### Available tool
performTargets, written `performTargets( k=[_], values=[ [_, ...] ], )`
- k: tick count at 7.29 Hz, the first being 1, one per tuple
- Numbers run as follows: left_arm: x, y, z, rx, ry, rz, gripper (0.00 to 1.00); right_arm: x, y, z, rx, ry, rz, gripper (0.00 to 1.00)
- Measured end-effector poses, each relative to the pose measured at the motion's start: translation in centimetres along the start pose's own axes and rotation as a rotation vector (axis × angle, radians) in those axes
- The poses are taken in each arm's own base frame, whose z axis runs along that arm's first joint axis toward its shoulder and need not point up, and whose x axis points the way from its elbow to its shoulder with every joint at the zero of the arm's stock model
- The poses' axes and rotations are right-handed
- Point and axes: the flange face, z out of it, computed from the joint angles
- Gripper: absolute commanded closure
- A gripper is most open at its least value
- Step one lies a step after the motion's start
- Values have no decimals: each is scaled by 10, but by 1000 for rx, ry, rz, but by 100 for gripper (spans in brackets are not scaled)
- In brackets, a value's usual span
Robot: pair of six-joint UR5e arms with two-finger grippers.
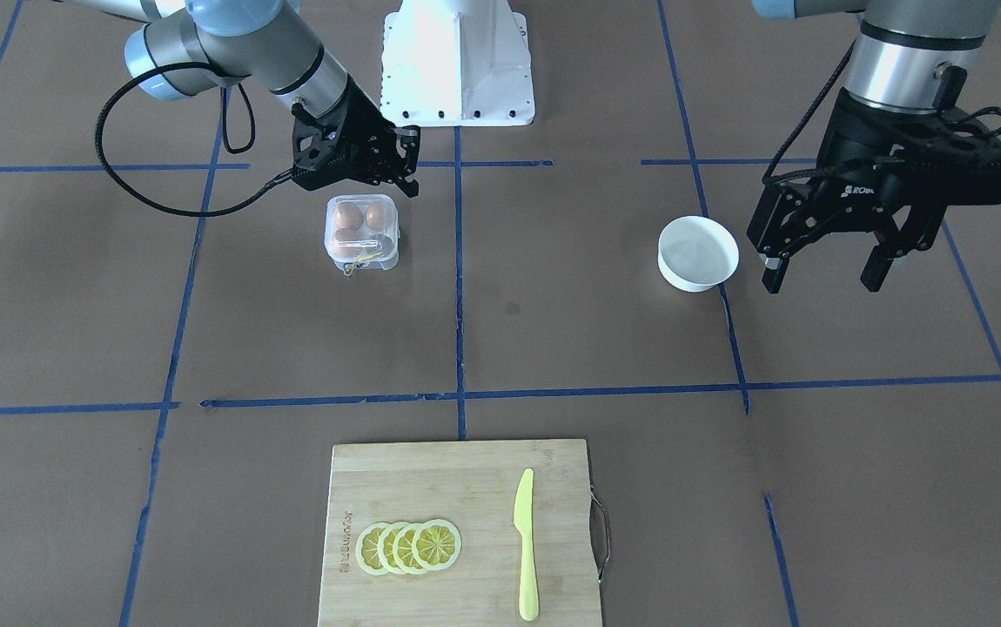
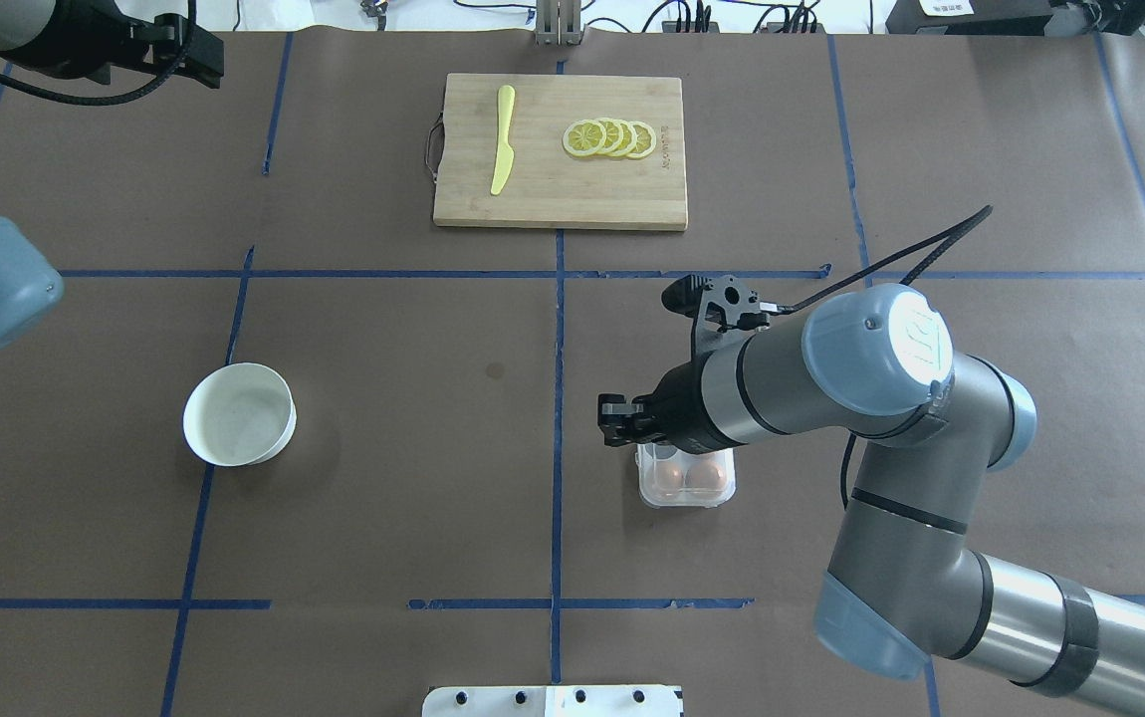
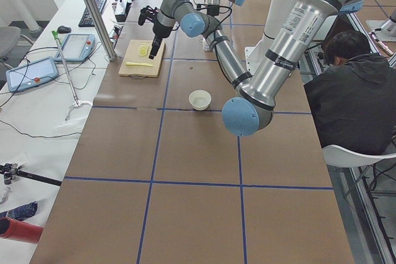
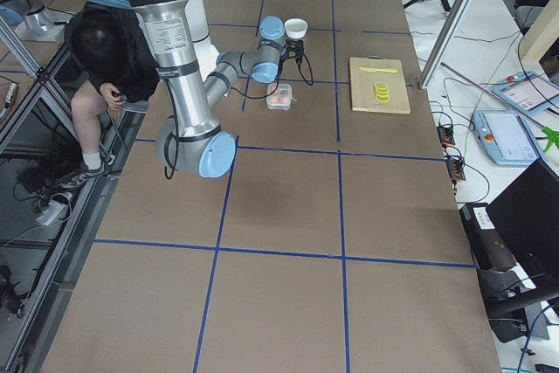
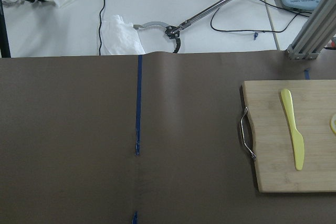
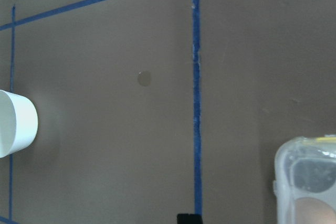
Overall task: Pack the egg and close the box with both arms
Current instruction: 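Push the clear carton lid closed over the eggs with the right gripper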
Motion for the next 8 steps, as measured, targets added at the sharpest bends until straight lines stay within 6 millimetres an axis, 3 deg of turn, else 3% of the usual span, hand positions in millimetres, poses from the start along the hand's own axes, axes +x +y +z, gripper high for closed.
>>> performTargets(
  k=[1, 3, 4, 6, 8],
  values=[
    [-14, 9, 10, -17, -15, 38, 0, -19, -1, -3, 2, -23, -8, 0],
    [-46, 28, 33, -73, -45, 134, 0, -38, -7, -14, 30, -38, -13, 0],
    [-71, 38, 42, -112, -46, 190, 0, -38, -20, -27, 58, -6, 3, 0],
    [-125, 47, 47, -155, -53, 255, 0, -20, -56, -53, 110, 130, 24, 0],
    [-189, 43, 43, -186, -74, 320, 0, 20, -103, -81, 116, 336, -65, 0]
  ],
)
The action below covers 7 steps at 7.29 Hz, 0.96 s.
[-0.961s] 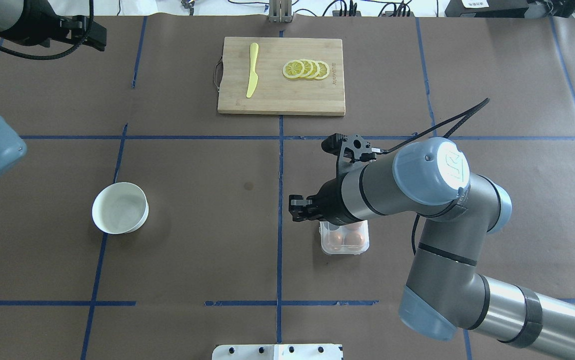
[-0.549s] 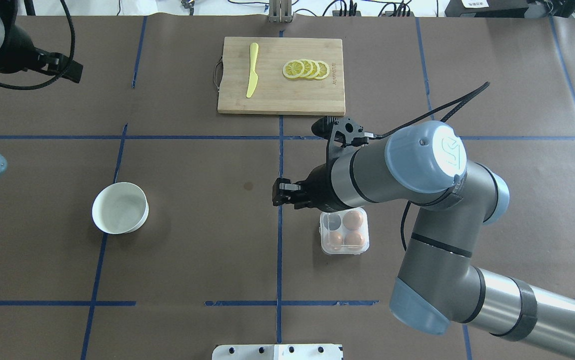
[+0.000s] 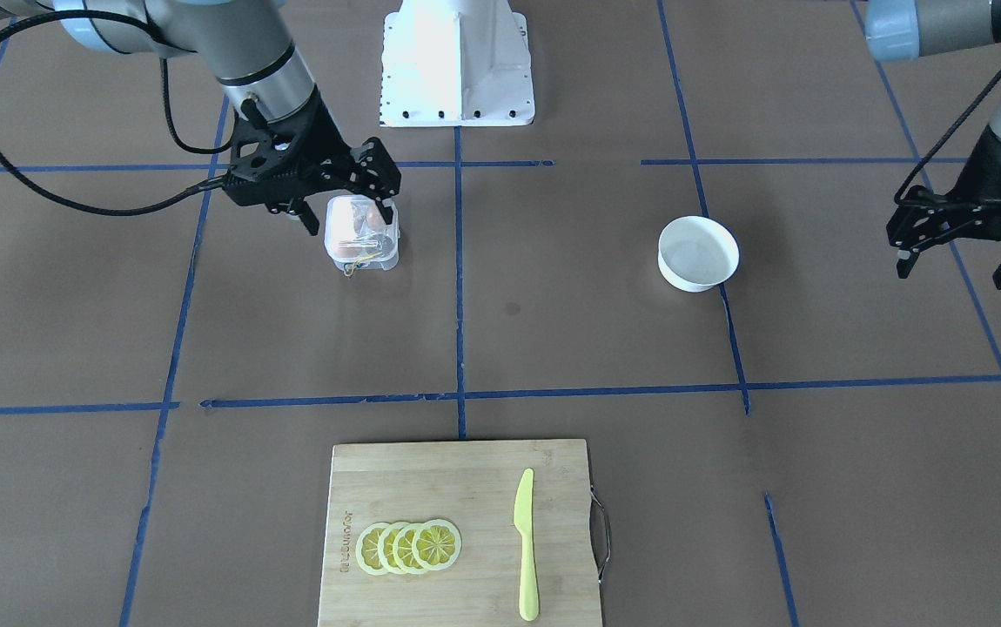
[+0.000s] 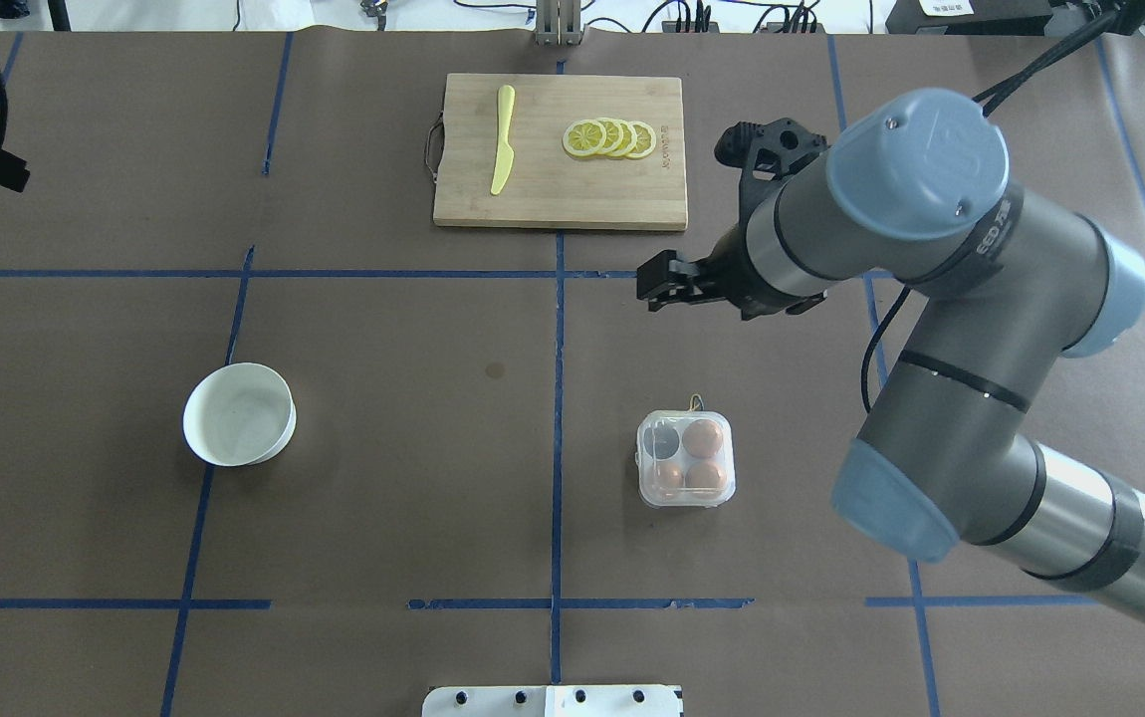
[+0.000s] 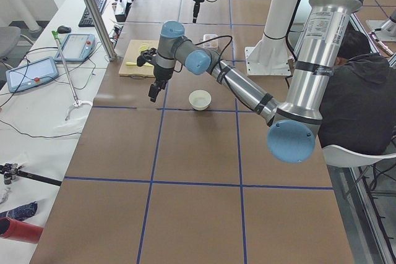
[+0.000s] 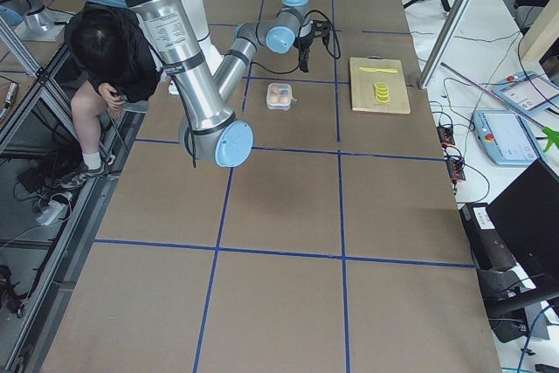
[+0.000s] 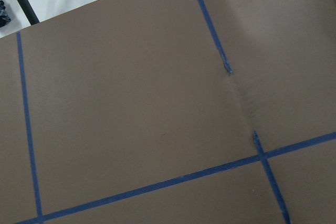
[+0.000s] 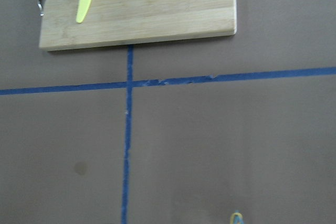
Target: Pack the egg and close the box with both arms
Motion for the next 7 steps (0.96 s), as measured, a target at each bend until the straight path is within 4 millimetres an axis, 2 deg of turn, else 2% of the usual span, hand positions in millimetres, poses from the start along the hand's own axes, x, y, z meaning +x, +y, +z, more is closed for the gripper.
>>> performTargets(
  k=[1, 2, 3, 5, 7],
  values=[
    [-41, 4, 4, -20, -15, 39, 0, 34, -23, -5, -14, 91, -97, 0],
    [-88, 9, 9, -45, -25, 84, 0, 79, -42, -10, -48, 160, -198, 0],
    [-132, 16, 15, -70, -27, 141, 0, 138, -59, -19, -94, 196, -277, 0],
    [-190, 37, 20, -99, -31, 192, 0, 279, -81, -51, -175, 219, -410, 0],
    [-222, 80, 24, -122, 10, 133, 0, 421, -83, -84, -232, 159, -427, 0]
  ],
)
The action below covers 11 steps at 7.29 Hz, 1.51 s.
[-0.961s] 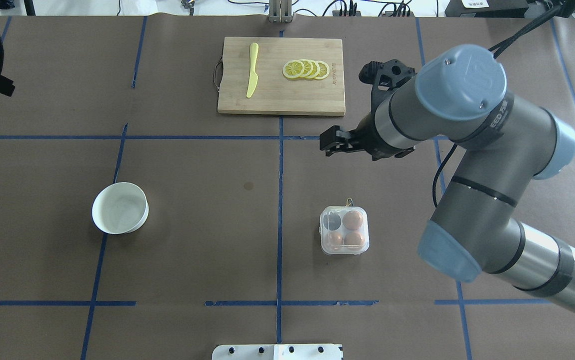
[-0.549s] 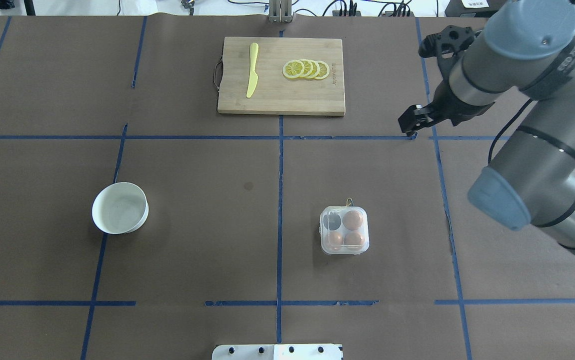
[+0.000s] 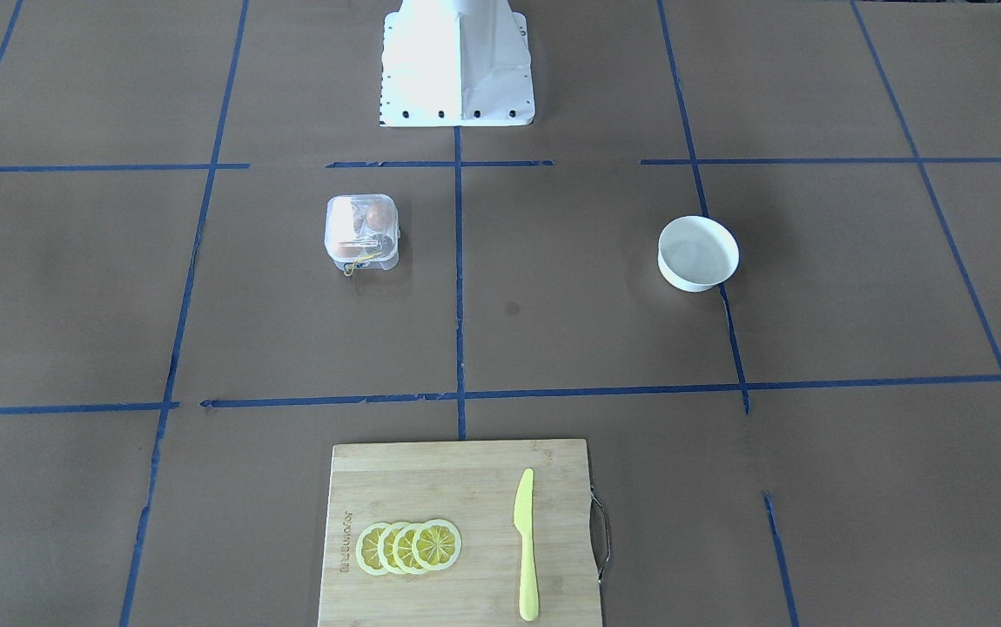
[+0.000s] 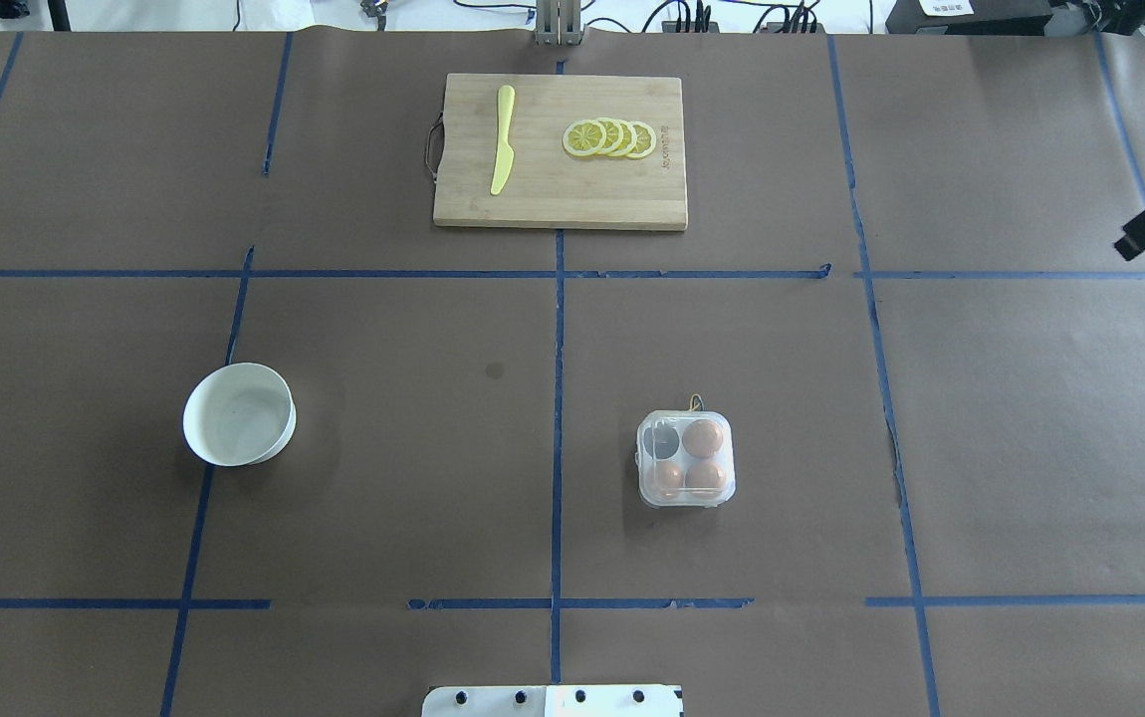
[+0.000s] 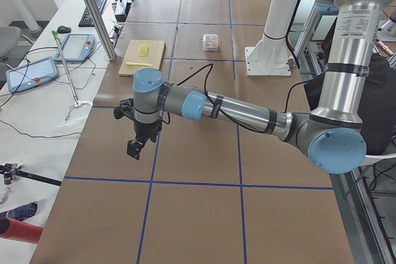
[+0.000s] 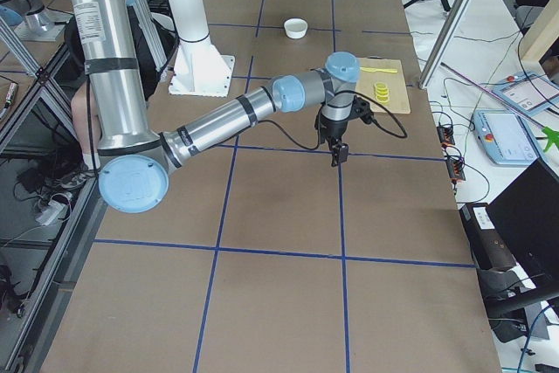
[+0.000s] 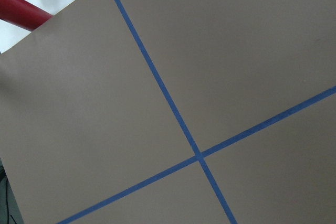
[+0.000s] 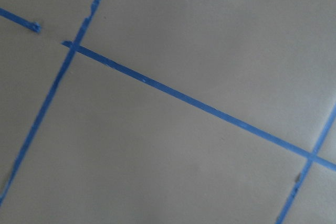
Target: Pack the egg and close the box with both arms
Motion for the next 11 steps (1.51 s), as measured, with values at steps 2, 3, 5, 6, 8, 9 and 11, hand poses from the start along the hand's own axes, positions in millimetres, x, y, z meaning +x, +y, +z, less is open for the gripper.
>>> performTargets(
  k=[2, 3, 5, 6, 8, 9, 11],
  values=[
    [-7, 26, 9, 14, 61, -42, 0, 71, 37, 9, -19, -20, 36, 0],
    [-11, 32, 15, 27, 70, -41, 0, 90, 46, 14, -38, 10, 59, 0],
    [-19, 53, 36, 6, 85, -66, 0, 125, 67, 13, -57, 58, 129, 0],
    [-23, 60, 44, -11, 91, -81, 0, 140, 83, 13, -49, 28, 176, 0],
    [-33, 73, 68, -55, 106, -111, 0, 162, 117, 19, -29, -63, 269, 0],
    [-37, 77, 76, -69, 110, -119, 0, 169, 134, 27, -22, -78, 294, 0],
    [-39, 79, 81, -77, 112, -125, 0, 174, 164, 43, 34, -65, 372, 0]
  ],
)
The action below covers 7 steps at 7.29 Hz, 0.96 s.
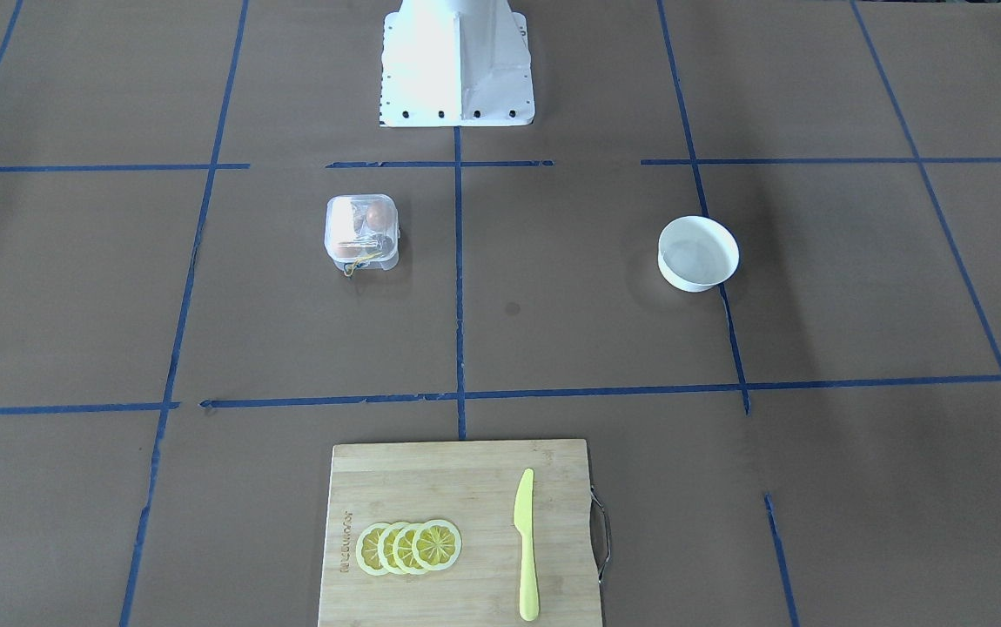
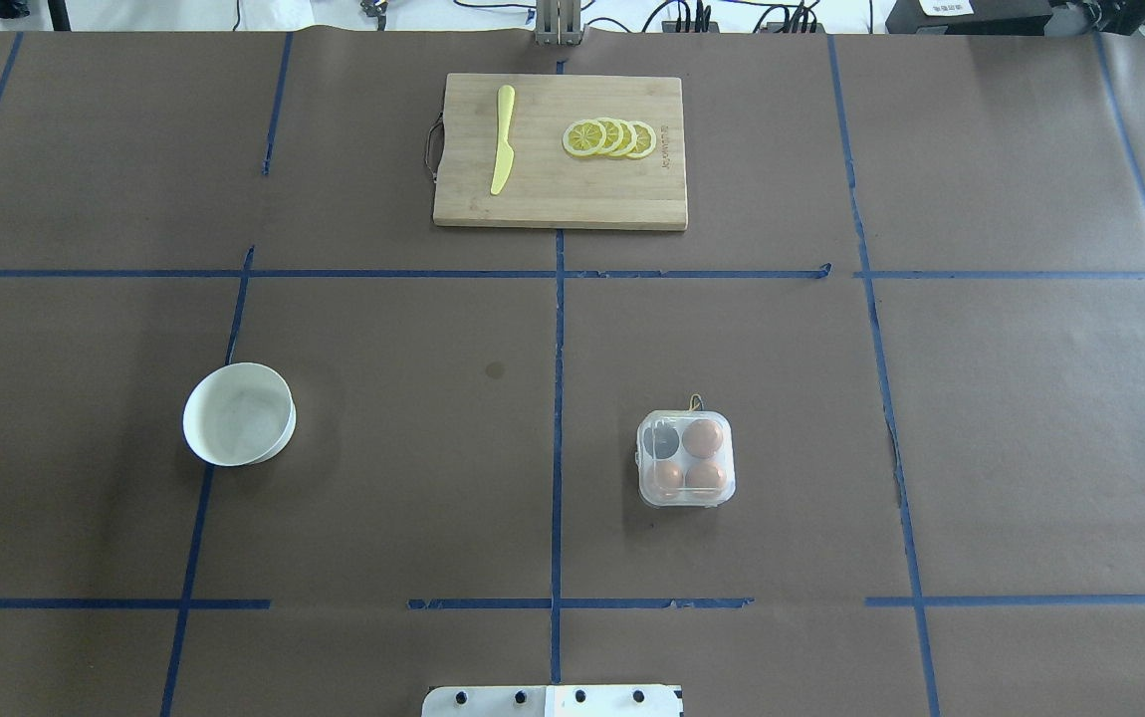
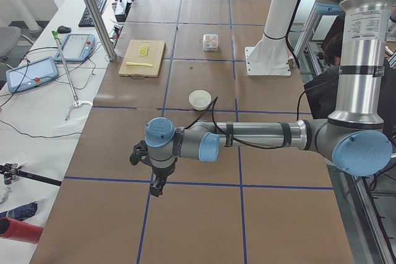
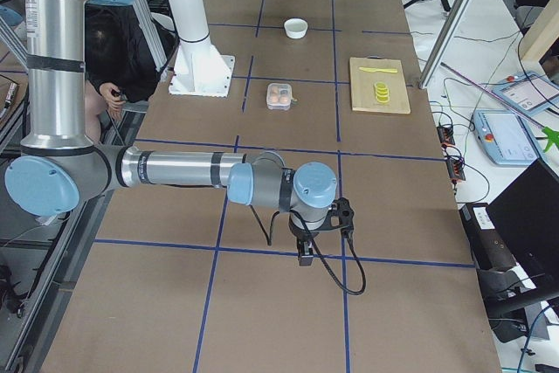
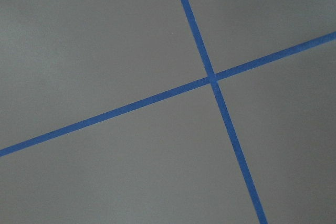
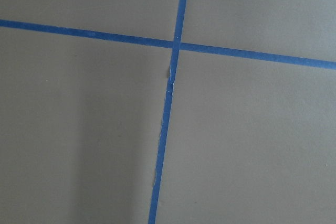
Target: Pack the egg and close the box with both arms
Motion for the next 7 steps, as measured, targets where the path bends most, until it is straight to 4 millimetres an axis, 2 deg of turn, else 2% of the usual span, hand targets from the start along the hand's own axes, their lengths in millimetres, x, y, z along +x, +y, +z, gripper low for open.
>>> performTargets(
  k=[2, 7],
  values=[
    [0, 0, 0, 0, 1, -1, 0, 3, 7, 4, 27, -10, 58, 0],
    [8, -8, -6, 27, 18, -101, 0, -5, 1, 0, 42, -47, 61, 0]
  ],
)
